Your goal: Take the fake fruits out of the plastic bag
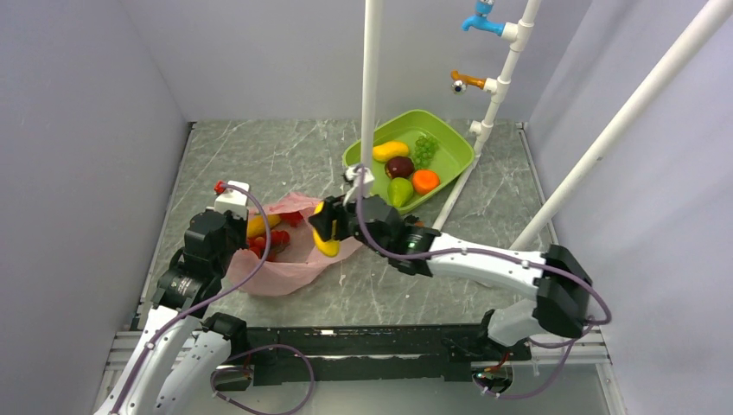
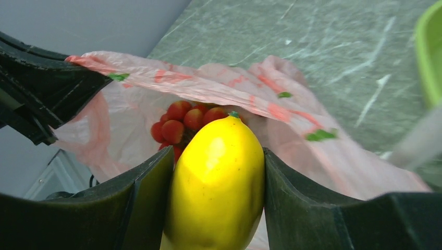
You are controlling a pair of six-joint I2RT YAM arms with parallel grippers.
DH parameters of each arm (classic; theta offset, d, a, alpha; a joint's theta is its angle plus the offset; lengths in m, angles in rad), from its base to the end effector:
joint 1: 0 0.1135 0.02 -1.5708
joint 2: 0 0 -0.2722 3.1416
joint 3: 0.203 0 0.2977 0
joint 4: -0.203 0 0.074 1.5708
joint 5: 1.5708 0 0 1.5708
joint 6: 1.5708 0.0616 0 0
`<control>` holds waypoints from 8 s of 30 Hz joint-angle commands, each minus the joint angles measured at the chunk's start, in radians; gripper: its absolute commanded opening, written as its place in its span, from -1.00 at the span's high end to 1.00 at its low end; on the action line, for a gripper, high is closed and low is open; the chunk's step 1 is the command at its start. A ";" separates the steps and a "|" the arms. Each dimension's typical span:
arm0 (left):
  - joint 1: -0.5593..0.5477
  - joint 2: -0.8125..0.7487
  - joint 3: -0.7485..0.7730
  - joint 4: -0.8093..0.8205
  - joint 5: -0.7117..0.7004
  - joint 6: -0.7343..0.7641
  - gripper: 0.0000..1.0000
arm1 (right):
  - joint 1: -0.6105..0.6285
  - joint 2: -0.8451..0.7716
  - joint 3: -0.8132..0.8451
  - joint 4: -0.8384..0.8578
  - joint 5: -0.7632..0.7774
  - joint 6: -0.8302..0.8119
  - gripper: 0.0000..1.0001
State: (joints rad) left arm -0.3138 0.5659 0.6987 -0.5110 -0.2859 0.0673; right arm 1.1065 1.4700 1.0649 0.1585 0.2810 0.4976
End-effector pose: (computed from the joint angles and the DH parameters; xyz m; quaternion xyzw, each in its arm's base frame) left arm 0.1908 -0.0437 0.3084 0.0766 0.8193 0.0486 0.5661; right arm 0.2004 0.3620 0.2921 -0.1520 0.7708 0.3607 0.5026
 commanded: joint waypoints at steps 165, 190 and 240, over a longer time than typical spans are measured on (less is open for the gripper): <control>-0.240 0.058 -0.004 0.012 -0.023 0.030 1.00 | 0.089 0.520 0.004 0.647 -0.042 -0.112 -0.84; -0.244 0.050 -0.007 0.025 -0.073 0.050 1.00 | 0.089 0.552 0.143 0.394 -0.069 -0.070 0.83; -0.243 0.052 0.002 0.006 -0.113 0.034 1.00 | 0.090 0.250 0.015 0.170 -0.012 -0.132 -0.22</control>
State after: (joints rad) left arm -0.5533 0.6128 0.6903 -0.5209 -0.3878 0.1104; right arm 1.1961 1.6497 1.0115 0.3294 0.2974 0.3744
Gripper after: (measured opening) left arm 0.023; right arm 0.629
